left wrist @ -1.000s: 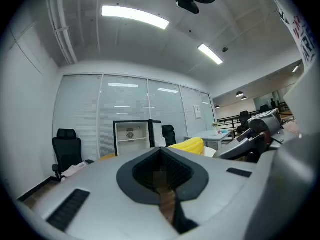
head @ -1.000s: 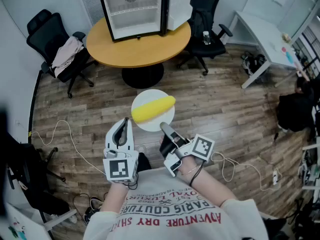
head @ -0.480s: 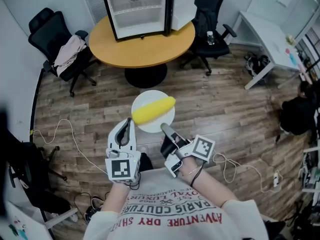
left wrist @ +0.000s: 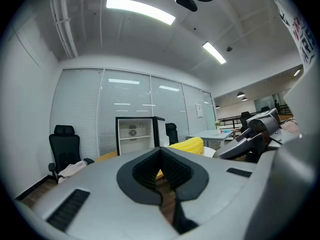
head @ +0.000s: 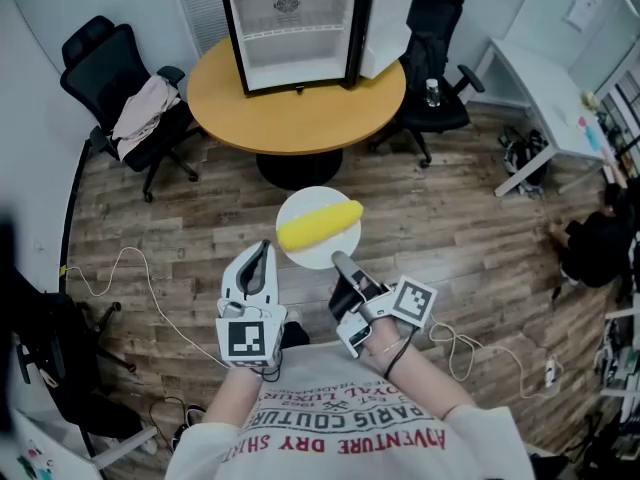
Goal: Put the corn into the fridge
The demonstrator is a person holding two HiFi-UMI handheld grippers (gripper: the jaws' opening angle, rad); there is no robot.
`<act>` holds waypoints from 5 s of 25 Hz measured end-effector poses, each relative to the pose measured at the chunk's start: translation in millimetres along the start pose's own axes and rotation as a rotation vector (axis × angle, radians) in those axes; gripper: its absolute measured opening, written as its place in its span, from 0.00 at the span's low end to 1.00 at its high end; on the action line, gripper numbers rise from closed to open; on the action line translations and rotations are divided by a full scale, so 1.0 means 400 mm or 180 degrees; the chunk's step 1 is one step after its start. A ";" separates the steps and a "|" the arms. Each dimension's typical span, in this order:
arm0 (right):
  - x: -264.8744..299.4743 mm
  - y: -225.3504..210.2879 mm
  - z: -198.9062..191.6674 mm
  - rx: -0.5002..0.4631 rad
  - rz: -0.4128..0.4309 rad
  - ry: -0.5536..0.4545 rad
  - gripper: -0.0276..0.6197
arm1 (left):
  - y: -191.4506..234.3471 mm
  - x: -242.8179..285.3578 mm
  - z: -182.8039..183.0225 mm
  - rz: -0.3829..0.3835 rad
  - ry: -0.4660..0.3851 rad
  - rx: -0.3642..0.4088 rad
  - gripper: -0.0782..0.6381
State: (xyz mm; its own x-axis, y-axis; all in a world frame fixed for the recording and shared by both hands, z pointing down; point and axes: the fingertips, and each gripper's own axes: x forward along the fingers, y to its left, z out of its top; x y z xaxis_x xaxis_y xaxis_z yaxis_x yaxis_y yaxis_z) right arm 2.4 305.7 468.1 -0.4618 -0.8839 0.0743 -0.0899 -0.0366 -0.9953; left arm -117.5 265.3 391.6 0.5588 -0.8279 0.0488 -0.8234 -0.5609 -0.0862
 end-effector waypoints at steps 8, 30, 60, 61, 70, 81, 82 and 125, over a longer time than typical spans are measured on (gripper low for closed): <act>0.204 0.037 0.034 -0.0048 -0.0022 -0.0139 0.10 | 0.179 0.146 0.014 -0.0128 -0.0080 -0.0007 0.14; 0.557 0.008 0.242 -0.0032 0.0047 0.0181 0.10 | 0.360 0.462 -0.036 0.0153 0.0033 0.0023 0.14; 0.954 -0.027 0.868 -0.0021 -0.0022 0.0733 0.10 | 0.411 1.133 -0.024 0.0725 0.0151 -0.0022 0.14; 0.978 -0.021 0.870 -0.0022 -0.0019 0.0720 0.10 | 0.435 1.150 -0.023 0.0703 0.0144 -0.0015 0.14; 1.158 0.025 0.913 0.0045 0.0048 0.0478 0.10 | 0.601 1.277 -0.013 0.0480 0.0027 -0.0027 0.14; 1.333 0.000 0.971 0.0135 -0.0094 0.0145 0.10 | 0.731 1.349 -0.056 0.0323 0.0082 -0.0130 0.14; 1.345 -0.004 0.971 0.0155 -0.0111 0.0127 0.10 | 0.740 1.356 -0.057 0.0318 0.0079 -0.0146 0.14; 1.464 0.050 0.964 -0.0508 0.0192 -0.0074 0.29 | 0.748 1.458 -0.102 0.0084 0.0192 -0.0208 0.14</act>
State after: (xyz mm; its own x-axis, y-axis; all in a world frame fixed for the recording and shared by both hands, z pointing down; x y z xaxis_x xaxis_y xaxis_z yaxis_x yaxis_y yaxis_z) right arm 70.4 -392.7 467.5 -0.4501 -0.8929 0.0113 -0.2025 0.0897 -0.9752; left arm -41.9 -385.8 434.8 0.5315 -0.8402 0.1073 -0.8435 -0.5366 -0.0233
